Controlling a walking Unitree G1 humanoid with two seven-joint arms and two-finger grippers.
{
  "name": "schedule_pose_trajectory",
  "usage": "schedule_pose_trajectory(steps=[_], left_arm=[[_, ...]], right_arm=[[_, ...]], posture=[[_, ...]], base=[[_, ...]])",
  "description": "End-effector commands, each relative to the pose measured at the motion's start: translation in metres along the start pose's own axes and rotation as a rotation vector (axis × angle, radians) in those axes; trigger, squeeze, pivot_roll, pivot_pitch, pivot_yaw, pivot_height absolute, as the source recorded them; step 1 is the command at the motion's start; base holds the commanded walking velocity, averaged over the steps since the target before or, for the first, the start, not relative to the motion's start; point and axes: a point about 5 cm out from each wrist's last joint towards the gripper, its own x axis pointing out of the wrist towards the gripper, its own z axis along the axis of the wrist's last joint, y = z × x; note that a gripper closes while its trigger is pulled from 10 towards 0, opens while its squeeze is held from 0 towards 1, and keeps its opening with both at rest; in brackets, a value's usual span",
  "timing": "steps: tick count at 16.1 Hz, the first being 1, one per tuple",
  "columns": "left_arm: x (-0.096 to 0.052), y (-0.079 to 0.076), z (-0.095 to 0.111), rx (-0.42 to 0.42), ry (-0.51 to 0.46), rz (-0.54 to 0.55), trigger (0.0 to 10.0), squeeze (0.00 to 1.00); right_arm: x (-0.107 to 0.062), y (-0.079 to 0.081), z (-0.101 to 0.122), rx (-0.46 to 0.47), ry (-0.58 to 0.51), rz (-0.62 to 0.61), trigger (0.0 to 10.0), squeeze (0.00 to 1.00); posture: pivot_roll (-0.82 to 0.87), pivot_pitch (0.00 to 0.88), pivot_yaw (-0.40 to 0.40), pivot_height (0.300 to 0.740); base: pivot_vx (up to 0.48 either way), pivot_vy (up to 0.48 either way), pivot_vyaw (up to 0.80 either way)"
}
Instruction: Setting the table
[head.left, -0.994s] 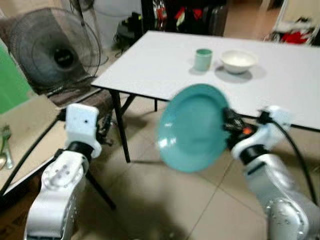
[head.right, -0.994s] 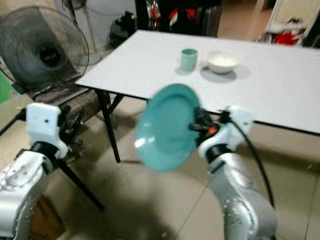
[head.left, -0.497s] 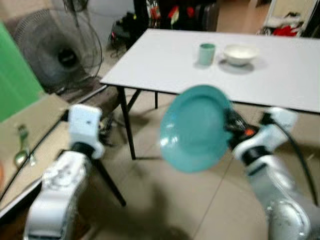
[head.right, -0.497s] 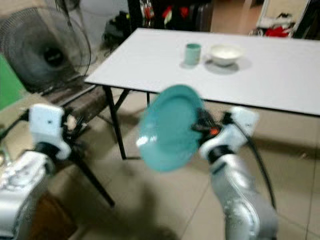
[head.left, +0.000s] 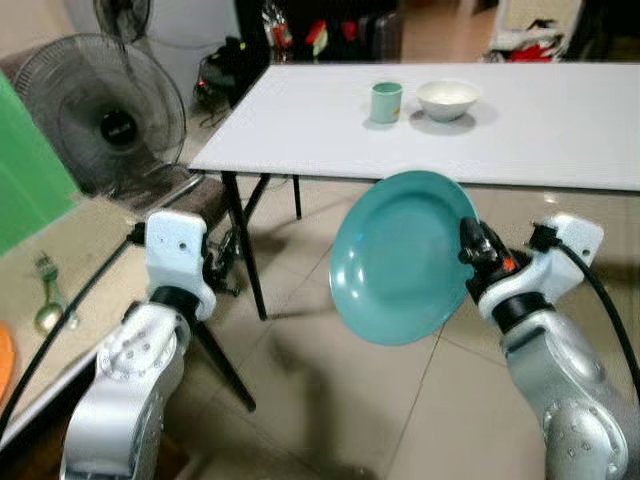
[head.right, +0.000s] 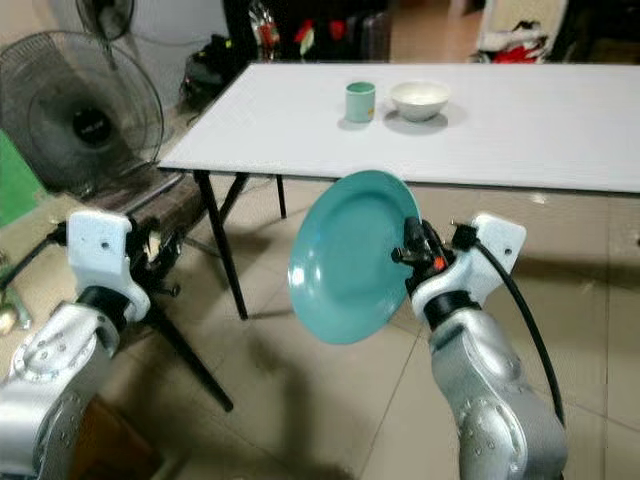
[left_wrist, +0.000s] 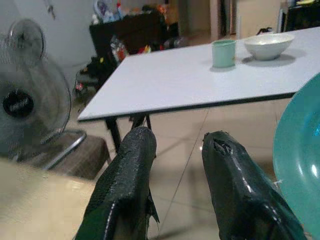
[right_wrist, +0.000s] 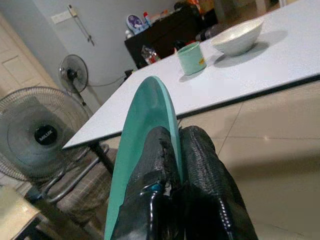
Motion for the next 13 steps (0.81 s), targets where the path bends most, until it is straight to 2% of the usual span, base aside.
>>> schedule_pose_trajectory(steps=[1,2,6,8,11,13], left_arm=[[0.0,0.004,0.001,0.01,0.006,0.026,10.0,0.0],[0.0,0.003,0.0,0.016,0.007,0.024,10.0,0.0],[-0.001,0.002,0.003,0.023,-0.03,0.023,10.0,0.0],[-0.004,0.003,0.002,0.019,-0.031,0.025,10.0,0.0],[-0.005,0.002,0.003,0.009,-0.041,0.02,10.0,0.0],[-0.006,0.001,0.003,0.006,-0.044,0.02,10.0,0.0]], right_arm=[[0.001,0.01,0.007,0.005,-0.04,0.051,10.0,0.0],[0.001,0.01,0.008,0.001,-0.04,0.053,10.0,0.0],[0.007,0.01,0.009,-0.063,-0.035,0.061,10.0,0.0],[0.012,0.01,0.012,-0.076,-0.043,0.062,10.0,0.0],[0.015,0.009,0.016,-0.044,-0.059,0.081,10.0,0.0],[0.018,0.01,0.018,-0.04,-0.064,0.095,10.0,0.0]], posture=[[-0.11,0.0,0.069,0.74],[-0.11,0.0,0.068,0.74],[-0.11,0.0,0.059,0.74],[-0.1,0.0,0.052,0.74],[-0.1,0.0,0.049,0.74],[-0.1,0.0,0.048,0.74]], base=[[0.0,0.0,-0.8],[0.0,0.0,-0.58],[0.0,0.0,0.0],[0.3,0.0,0.0],[0.384,0.0,0.0],[0.48,0.0,-0.63]])
